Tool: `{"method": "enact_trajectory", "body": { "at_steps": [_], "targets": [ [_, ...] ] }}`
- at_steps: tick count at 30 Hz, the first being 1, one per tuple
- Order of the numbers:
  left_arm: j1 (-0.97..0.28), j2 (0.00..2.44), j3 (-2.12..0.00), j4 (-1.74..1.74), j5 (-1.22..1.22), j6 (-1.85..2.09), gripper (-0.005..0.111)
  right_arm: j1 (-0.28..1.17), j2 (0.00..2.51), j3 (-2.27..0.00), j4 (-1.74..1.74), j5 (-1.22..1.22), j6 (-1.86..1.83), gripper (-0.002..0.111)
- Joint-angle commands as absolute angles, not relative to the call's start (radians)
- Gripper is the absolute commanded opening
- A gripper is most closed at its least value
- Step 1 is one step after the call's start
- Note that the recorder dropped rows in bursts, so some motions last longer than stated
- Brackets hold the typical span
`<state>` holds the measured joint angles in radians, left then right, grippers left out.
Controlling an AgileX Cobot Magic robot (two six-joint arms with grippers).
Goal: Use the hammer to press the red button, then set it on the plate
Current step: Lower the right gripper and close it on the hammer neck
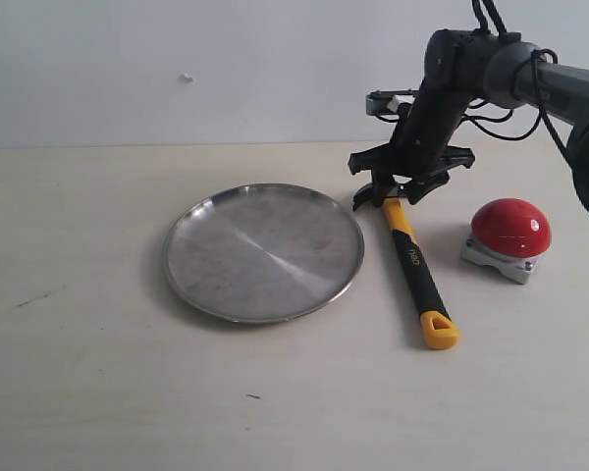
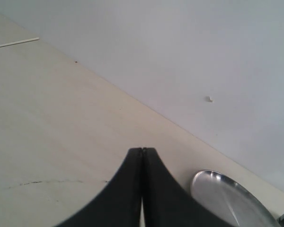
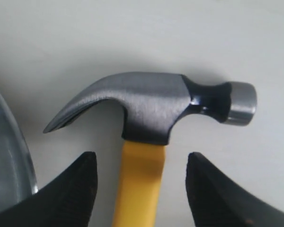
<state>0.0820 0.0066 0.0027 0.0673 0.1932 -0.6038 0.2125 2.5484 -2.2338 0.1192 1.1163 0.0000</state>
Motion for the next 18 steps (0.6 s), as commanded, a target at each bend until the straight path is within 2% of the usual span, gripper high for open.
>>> {"method": "enact_trajectory", "body": {
  "at_steps": [1, 18],
  "targets": [
    [0.078, 0.000, 0.000, 0.067, 0.190, -0.601, 0.000, 0.226, 2.548, -2.243, 0.119, 1.112, 0.000, 0.054],
    [0.078, 0.000, 0.000, 0.067, 0.190, -0.601, 0.000, 0.245, 2.550, -2.243, -0.018, 1.121, 0.084, 0.054]
  ]
}}
